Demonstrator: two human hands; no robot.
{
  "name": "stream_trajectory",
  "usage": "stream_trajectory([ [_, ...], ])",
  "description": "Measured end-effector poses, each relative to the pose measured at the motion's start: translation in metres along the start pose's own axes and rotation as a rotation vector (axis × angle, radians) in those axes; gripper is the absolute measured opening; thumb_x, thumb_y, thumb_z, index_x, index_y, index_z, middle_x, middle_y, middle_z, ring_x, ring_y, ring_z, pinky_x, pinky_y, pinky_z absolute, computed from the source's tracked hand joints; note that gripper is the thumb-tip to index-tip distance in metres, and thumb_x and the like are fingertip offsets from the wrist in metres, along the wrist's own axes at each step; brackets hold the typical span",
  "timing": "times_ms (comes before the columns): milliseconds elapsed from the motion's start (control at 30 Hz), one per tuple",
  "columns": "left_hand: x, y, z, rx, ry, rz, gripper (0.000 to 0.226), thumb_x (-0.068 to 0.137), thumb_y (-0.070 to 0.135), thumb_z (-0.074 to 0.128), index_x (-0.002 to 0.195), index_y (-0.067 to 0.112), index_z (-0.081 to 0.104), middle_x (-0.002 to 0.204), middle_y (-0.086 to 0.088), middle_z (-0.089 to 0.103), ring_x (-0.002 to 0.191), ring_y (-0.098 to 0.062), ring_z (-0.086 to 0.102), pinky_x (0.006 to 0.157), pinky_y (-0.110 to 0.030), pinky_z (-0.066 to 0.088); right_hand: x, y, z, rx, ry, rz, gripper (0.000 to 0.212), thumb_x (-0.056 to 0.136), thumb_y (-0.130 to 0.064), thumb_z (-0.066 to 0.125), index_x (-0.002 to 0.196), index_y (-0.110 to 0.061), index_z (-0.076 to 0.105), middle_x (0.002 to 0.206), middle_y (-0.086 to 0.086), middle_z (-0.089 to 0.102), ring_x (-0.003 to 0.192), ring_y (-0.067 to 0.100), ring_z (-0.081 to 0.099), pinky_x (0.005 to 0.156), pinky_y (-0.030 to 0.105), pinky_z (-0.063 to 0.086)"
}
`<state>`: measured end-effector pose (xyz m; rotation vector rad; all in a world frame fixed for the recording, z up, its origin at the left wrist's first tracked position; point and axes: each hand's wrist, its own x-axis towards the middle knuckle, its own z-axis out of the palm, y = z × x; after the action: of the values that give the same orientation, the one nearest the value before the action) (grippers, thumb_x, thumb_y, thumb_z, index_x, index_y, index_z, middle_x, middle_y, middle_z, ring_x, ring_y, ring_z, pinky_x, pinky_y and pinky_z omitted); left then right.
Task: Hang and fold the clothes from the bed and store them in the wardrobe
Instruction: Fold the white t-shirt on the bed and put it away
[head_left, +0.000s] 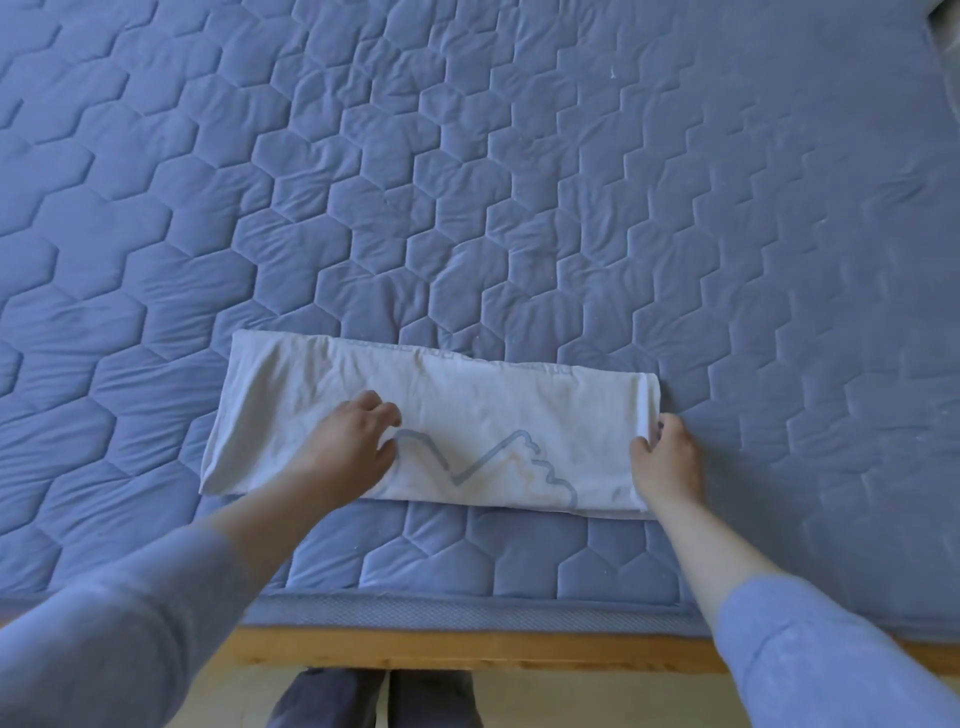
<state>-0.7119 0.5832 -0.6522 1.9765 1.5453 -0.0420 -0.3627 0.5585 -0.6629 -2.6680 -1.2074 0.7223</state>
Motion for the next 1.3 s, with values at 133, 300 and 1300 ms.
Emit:
stream_trajectory([
  [133,0.036,0.039,0.016,-0.018,-0.012,0.063,0.035,0.094,0.022,0.053,0.128,0.015,0.056,0.126,-0.003,0.05,0.109,-0.025,0.054,0.085,-0.03,0.043,0.033,-0.005,0.004,0.14,0.034,0.066,0.027,0.096,-0.019,0.052,0.11,0.003,0.058,0.113,0.025,0.063,0.106,0.039,0.057,0.084,0.04,0.042],
  [300,0.071,0.075,0.027,-0.044,-0.031,0.183,0.046,0.091,0.017,0.054,0.136,0.018,0.049,0.133,-0.004,0.043,0.107,-0.029,0.055,0.089,-0.039,0.046,0.067,-0.008,0.006,0.305,0.026,0.224,0.041,0.096,-0.039,0.052,0.094,-0.002,0.069,0.092,0.02,0.066,0.09,0.034,0.061,0.074,0.034,0.04],
  [1300,0.179,0.236,0.065,0.24,-0.31,0.203,0.055,0.095,0.045,0.051,0.14,0.016,0.037,0.14,-0.007,0.043,0.131,-0.03,0.037,0.104,-0.042,0.034,-0.015,0.066,0.016,0.724,-0.312,0.301,0.018,0.083,-0.037,0.072,0.094,-0.024,0.069,0.083,-0.013,0.074,0.075,-0.001,0.068,0.061,0.014,0.048],
])
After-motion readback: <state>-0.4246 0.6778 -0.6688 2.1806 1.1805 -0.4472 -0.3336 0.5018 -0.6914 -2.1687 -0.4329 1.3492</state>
